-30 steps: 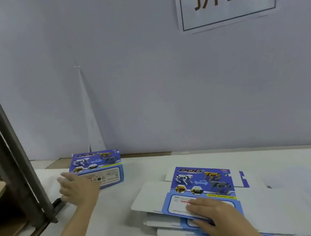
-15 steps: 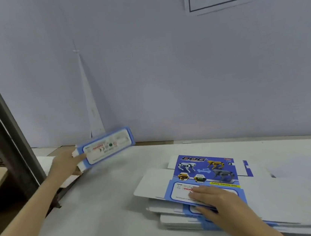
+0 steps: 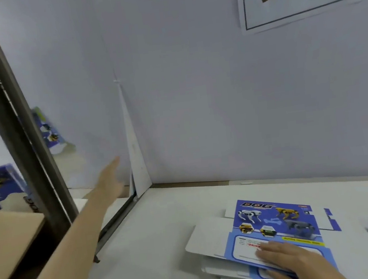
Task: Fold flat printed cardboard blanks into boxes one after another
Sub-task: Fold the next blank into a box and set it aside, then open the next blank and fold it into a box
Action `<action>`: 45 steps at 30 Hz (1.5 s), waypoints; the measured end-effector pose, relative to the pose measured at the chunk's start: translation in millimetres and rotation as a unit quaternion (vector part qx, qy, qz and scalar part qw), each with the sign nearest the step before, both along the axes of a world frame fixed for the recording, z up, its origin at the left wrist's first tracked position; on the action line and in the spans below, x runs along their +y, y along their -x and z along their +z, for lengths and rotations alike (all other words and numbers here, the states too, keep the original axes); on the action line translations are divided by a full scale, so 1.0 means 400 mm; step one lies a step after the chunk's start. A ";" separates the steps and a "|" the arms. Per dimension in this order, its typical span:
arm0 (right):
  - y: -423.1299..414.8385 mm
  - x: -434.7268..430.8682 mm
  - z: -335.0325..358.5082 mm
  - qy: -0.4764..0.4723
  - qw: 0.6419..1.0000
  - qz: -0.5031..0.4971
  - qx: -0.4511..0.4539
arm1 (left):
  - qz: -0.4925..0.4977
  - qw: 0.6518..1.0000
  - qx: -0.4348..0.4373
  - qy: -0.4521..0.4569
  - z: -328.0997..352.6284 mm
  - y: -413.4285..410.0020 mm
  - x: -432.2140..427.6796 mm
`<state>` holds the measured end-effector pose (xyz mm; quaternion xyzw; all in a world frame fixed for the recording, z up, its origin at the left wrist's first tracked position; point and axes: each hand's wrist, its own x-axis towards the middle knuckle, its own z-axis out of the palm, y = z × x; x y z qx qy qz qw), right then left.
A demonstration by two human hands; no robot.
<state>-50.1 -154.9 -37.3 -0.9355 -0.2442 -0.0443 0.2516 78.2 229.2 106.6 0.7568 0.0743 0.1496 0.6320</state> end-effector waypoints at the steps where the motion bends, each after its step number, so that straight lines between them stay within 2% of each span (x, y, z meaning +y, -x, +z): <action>1: 0.002 0.006 0.014 0.009 0.999 -0.035 0.018 | -0.075 0.996 0.011 -0.047 -0.033 0.005 -0.039; 2: 0.007 0.011 0.021 0.022 0.999 -0.046 -0.017 | -0.144 0.983 0.025 -0.114 -0.065 0.023 -0.093; 3: 0.018 0.013 0.022 0.026 0.994 -0.057 -0.090 | -0.196 0.958 0.040 -0.207 -0.109 0.032 -0.156; 4: 0.029 0.018 0.034 0.033 0.988 -0.064 -0.140 | -0.244 0.928 0.031 -0.280 -0.149 0.056 -0.227; 5: 0.038 0.022 0.040 0.020 0.986 -0.067 -0.149 | -0.292 0.889 0.005 -0.353 -0.183 0.080 -0.286; 7: 0.048 0.026 0.057 0.057 0.991 -0.025 -0.122 | -0.388 0.813 -0.036 -0.432 -0.221 0.149 -0.393; 9: 0.047 0.021 0.066 0.055 0.976 0.007 -0.208 | -0.462 0.738 -0.071 -0.486 -0.235 0.212 -0.470; 10: 0.049 0.017 0.072 0.063 0.969 0.008 -0.239 | -0.461 0.711 -0.103 -0.521 -0.237 0.231 -0.496; 12: 0.048 -0.001 0.091 0.069 0.957 -0.005 -0.281 | -0.395 0.697 -0.148 -0.581 -0.233 0.249 -0.521; 14: 0.056 -0.026 0.128 0.063 0.932 -0.031 -0.356 | -0.324 0.702 -0.187 -0.605 -0.224 0.242 -0.522; 16: 0.057 -0.062 0.172 0.018 0.893 -0.051 -0.447 | -0.280 0.725 -0.207 -0.594 -0.183 0.242 -0.516; 17: 0.056 -0.077 0.193 -0.008 0.869 -0.074 -0.488 | -0.260 0.747 -0.212 -0.574 -0.153 0.244 -0.511; 19: 0.057 -0.104 0.224 -0.059 0.837 -0.137 -0.526 | -0.210 0.812 -0.236 -0.491 -0.093 0.246 -0.501; 22: 0.070 -0.118 0.256 -0.150 0.832 -0.242 -0.476 | -0.159 0.908 -0.276 -0.274 -0.021 0.263 -0.506; 24: 0.081 -0.109 0.270 -0.272 0.856 -0.264 -0.352 | -0.192 0.939 -0.268 -0.094 0.011 0.283 -0.536; 25: 0.087 -0.102 0.276 -0.350 0.861 -0.240 -0.279 | -0.215 0.942 -0.255 -0.029 0.017 0.294 -0.552; 27: 0.087 -0.103 0.277 -0.474 0.850 -0.171 -0.157 | -0.230 0.943 -0.237 0.028 0.012 0.311 -0.577; 29: 0.083 -0.119 0.282 -0.513 0.835 -0.142 -0.137 | -0.230 0.943 -0.238 0.036 0.002 0.327 -0.596; 32: 0.084 -0.130 0.290 -0.528 0.830 -0.125 -0.134 | -0.225 0.948 -0.220 0.040 -0.013 0.332 -0.615; 35: 0.092 -0.132 0.295 -0.503 0.844 -0.145 -0.114 | -0.217 0.954 -0.204 0.030 -0.022 0.329 -0.621; 39: 0.102 -0.128 0.300 -0.518 0.847 -0.115 -0.027 | -0.238 0.954 -0.178 0.044 -0.039 0.319 -0.624; 41: 0.108 -0.108 0.293 -0.503 0.860 -0.087 0.018 | -0.255 0.950 -0.180 0.029 -0.056 0.331 -0.649; 43: 0.106 -0.087 0.282 -0.479 0.875 -0.058 0.037 | -0.250 0.951 -0.180 -0.009 -0.064 0.345 -0.676; 45: 0.103 -0.085 0.279 -0.484 0.873 -0.045 0.039 | -0.243 0.956 -0.167 -0.011 -0.057 0.341 -0.671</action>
